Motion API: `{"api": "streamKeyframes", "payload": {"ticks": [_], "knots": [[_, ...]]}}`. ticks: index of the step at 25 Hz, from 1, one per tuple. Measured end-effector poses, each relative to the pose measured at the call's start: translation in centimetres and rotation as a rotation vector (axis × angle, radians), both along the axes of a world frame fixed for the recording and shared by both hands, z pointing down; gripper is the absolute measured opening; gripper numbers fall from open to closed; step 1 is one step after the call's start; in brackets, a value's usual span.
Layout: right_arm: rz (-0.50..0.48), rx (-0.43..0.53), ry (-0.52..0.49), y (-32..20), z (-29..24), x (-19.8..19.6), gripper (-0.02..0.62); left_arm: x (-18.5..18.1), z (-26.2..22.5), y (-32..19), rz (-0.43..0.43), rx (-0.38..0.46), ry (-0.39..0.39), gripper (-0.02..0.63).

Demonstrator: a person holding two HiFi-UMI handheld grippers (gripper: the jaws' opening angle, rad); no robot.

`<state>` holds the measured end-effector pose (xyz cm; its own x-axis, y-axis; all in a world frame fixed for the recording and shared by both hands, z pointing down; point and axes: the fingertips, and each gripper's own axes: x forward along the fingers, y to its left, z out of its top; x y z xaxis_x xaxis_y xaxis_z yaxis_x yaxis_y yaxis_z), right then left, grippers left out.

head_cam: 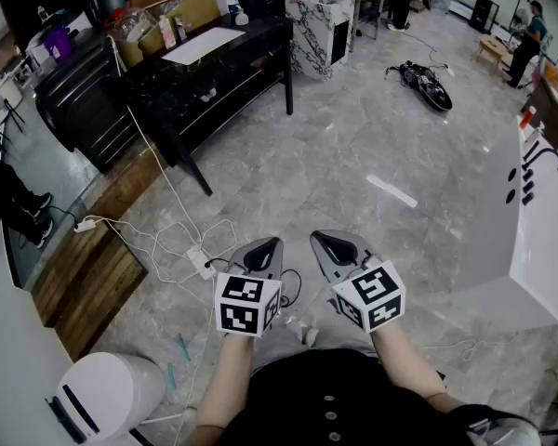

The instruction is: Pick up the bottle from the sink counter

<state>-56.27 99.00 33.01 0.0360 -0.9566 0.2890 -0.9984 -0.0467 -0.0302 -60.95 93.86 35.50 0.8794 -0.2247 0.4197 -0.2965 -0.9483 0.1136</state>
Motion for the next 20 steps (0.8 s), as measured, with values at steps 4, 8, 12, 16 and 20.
{"api": "streamKeyframes", "payload": {"ticks": [4,8,12,16,20], "knots": [[-0.009,0.005,0.003,-0.7,0.0,-0.4,0.002,0.3,-0.5,-0.5,0.015,0.016,0.01,0.017],[-0.017,0.003,0.004,-1.5,0.1,-0.9,0.002,0.4,-0.7,-0.8,0.042,0.024,0.018,0.017],[-0.023,0.005,-0.003,-2.7,0.2,-1.2,0.002,0.5,-0.5,-1.6,0.068,0.026,0.022,0.017],[-0.055,0.035,-0.05,-3.5,0.3,-1.1,0.005,0.6,-0.5,-1.8,0.098,0.035,0.03,0.017],[-0.05,0.04,-0.067,-4.3,1.0,-0.9,0.006,0.5,-0.6,-2.6,0.115,0.048,0.046,0.017]]}}
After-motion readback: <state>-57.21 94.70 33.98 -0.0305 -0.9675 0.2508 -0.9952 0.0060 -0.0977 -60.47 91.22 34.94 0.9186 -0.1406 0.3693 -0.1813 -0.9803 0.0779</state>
